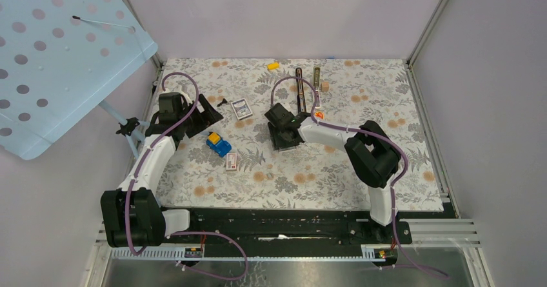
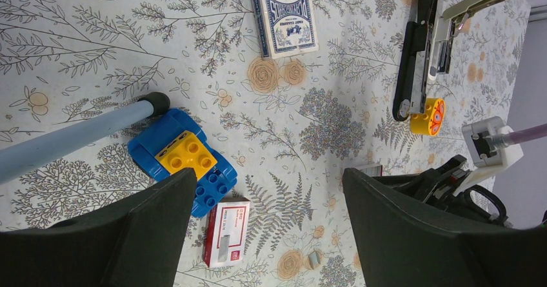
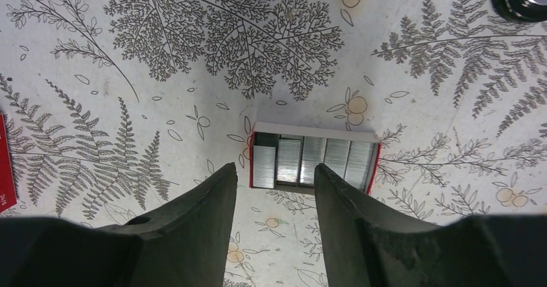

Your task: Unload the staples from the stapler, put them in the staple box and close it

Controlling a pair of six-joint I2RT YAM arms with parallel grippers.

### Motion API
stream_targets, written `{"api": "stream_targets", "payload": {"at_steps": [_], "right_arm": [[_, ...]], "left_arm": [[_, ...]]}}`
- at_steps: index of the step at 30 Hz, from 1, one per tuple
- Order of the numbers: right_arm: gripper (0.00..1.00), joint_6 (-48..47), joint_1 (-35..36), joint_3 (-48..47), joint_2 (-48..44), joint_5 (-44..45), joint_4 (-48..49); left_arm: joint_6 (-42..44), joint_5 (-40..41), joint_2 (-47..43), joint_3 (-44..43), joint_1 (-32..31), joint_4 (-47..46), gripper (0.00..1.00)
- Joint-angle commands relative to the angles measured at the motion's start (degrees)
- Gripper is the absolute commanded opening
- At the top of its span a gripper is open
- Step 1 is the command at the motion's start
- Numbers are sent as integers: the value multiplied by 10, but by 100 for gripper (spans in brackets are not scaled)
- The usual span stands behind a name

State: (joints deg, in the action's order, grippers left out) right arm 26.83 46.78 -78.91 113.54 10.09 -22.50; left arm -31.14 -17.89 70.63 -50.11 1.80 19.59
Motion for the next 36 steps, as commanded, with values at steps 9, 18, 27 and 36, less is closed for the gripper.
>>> {"api": "stream_targets", "payload": {"at_steps": [9,18,27,36], "right_arm": [[55,-26,37,6,-91,-19,-15],[57,-9,104,42,-77,-58,-10],[58,-1,127,15,-32,-55,-36],[55,-7,136,9,-12,-66,-53]], "left_arm": [[-2,-5,-2,4,7,-29,88],[-4,10,-10,6,11,-28,88],[-5,7,-8,6,11,-28,88],[-5,4,-9,6,12,-28,88]]}}
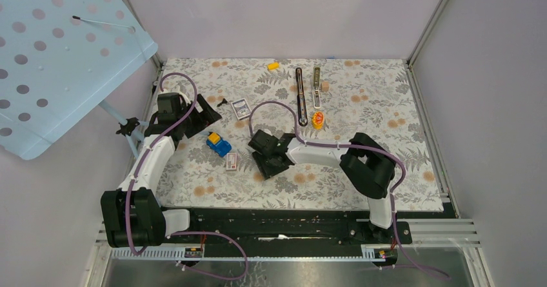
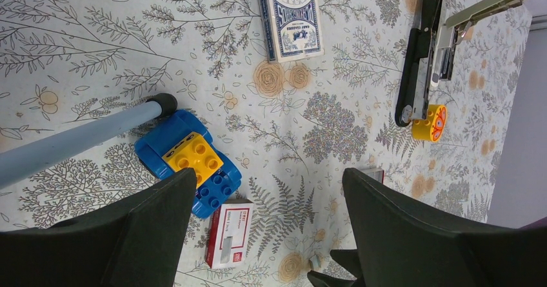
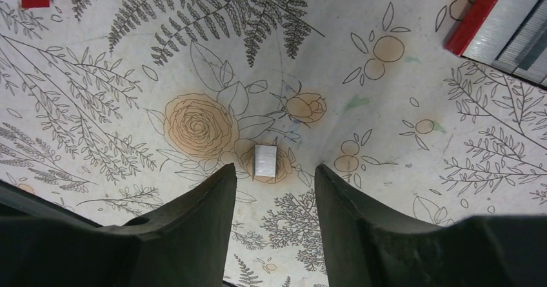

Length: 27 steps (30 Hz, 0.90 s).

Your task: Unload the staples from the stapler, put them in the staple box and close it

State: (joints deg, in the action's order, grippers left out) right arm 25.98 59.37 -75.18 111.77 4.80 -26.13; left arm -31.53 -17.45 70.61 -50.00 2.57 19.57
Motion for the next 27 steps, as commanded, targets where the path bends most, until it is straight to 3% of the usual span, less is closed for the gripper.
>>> {"api": "stream_targets", "payload": {"at_steps": [1,13,27], "right_arm": [[54,1,12,-30,8,-14,-18],[37,-1,22,-48,29,16,-37],[26,2,26,-42,20,48,-28]], "left_arm": [[-1,0,-9,5,4,-28,88],[-1,-2,-8,5,4,-28,88],[-1,-4,-6,5,5,-28,88]]}}
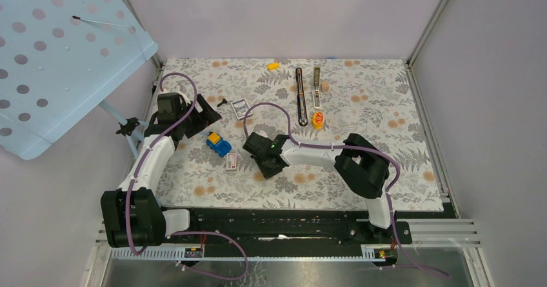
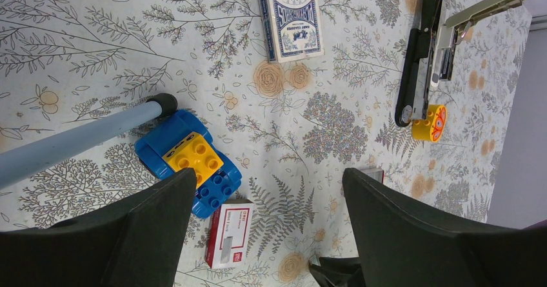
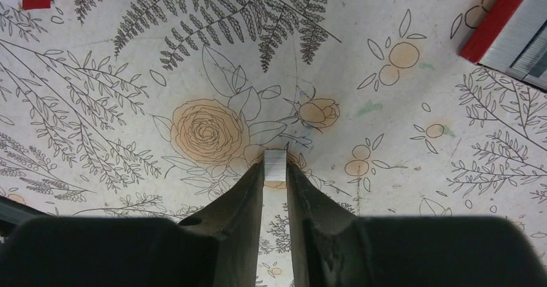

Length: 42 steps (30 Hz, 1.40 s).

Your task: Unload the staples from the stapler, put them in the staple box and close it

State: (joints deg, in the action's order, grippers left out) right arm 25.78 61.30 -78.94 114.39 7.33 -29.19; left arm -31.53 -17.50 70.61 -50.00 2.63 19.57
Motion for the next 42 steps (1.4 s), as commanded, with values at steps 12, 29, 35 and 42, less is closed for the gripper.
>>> {"api": "stream_targets", "payload": {"at_steps": [12,29,35,42], "right_arm": [[25,14,-7,-7,-29,3,29],[26,-5,-132,22,-82,-17,51],[26,-14,-143,22,-64,7,49],[26,-15,-158,19,-56,27,55]], "left_arm": [[-2,-6,-5,5,6,-29,88],[-3,-9,-5,5,7,-29,88],[-2,-8,-5,6,7,-30,88],[-2,-9,-5,6,8,-30,88]]}}
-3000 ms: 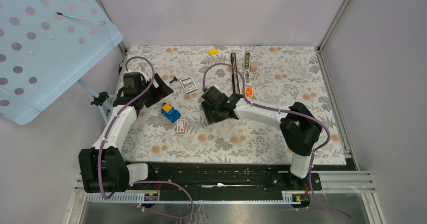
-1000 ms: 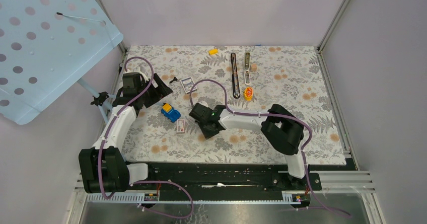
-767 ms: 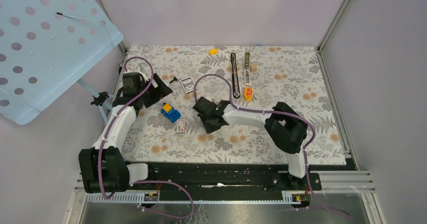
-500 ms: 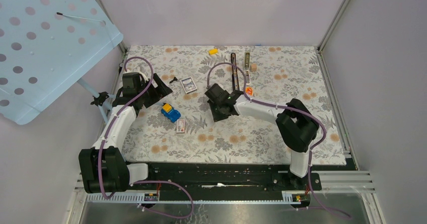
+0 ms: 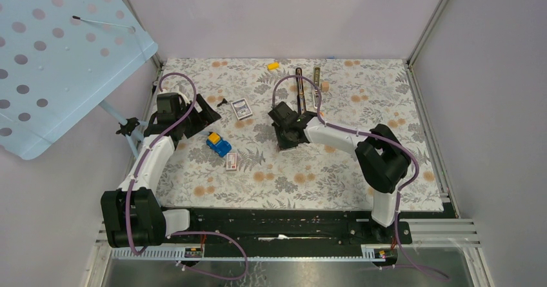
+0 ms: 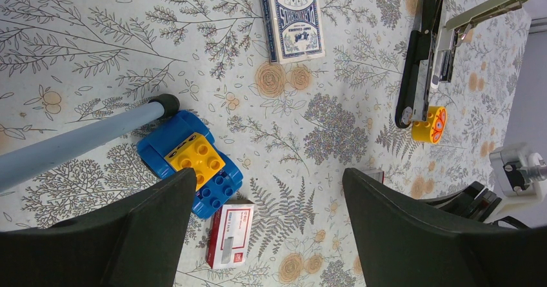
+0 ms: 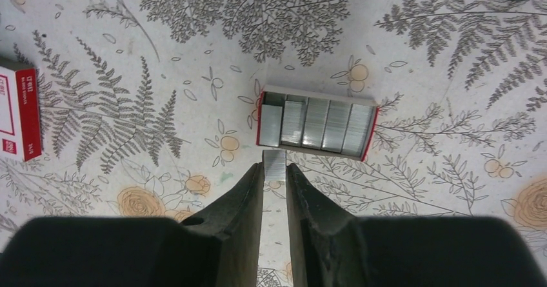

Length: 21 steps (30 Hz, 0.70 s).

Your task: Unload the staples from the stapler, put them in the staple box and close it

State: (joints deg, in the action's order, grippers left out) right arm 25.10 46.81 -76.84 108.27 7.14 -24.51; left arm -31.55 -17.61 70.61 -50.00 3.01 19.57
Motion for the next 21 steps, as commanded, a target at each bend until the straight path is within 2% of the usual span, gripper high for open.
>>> {"api": "stream_targets", "payload": {"at_steps": [1,21], "right_arm": [[26,-9,-15,-4,7,29,8],[26,-16,-33,-15,37,37,19]], "left_arm": [[-3,-8,-5,6,4,-30,88],[-2,-9,-5,6,4,-30,88]]}}
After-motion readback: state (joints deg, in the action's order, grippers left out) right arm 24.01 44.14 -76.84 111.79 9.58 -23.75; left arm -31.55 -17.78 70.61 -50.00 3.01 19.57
